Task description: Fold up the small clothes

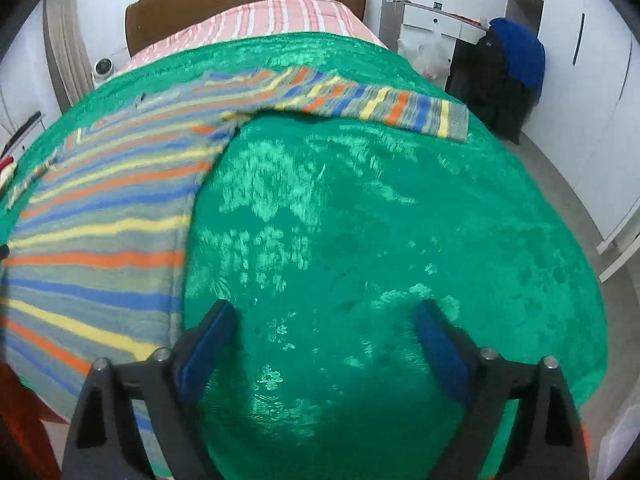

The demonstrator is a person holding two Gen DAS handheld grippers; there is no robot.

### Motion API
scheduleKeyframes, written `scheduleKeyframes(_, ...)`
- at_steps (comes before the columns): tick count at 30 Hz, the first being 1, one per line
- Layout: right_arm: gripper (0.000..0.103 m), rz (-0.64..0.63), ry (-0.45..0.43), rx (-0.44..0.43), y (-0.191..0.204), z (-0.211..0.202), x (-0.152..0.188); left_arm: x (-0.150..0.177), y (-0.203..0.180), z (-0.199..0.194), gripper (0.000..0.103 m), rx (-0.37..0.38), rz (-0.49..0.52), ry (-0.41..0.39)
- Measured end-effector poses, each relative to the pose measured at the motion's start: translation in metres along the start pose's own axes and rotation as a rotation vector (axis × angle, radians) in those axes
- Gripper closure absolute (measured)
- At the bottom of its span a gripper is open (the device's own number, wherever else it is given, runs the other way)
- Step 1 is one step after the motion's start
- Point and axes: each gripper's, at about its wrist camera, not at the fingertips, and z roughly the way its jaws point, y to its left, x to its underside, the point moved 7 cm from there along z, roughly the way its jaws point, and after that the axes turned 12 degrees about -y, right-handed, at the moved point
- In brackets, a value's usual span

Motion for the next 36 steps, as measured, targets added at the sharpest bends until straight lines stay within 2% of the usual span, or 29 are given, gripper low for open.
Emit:
scheduleKeyframes(2, 0.002, -0.005, -0.005, -0.001, 0.003, 0.002, 0.0, 0.002, -0.001, 0.0, 0.0, -0.002, 0.013, -0.008)
scheduleKeyframes(4, 0.0, -0.003, 0.001, 0.0, 0.005, 0.008, 0.002, 0.004, 0.0, 0.001, 0.0, -0.002, 0.012, -0.014)
scheduleKeyframes(19, 0.0, 0.014, -0.017, -0.012, 0.003, 0.011, 0.006, 0.006, -0.003, 0.001, 0.0, -0.053, 0.038, -0.046)
scheduleKeyframes(36, 0.0, 0.008, -0.024, 0.0, 0.005, 0.011, 0.005, 0.008, -0.003, 0.001, 0.0, -0.04, 0.045, -0.069)
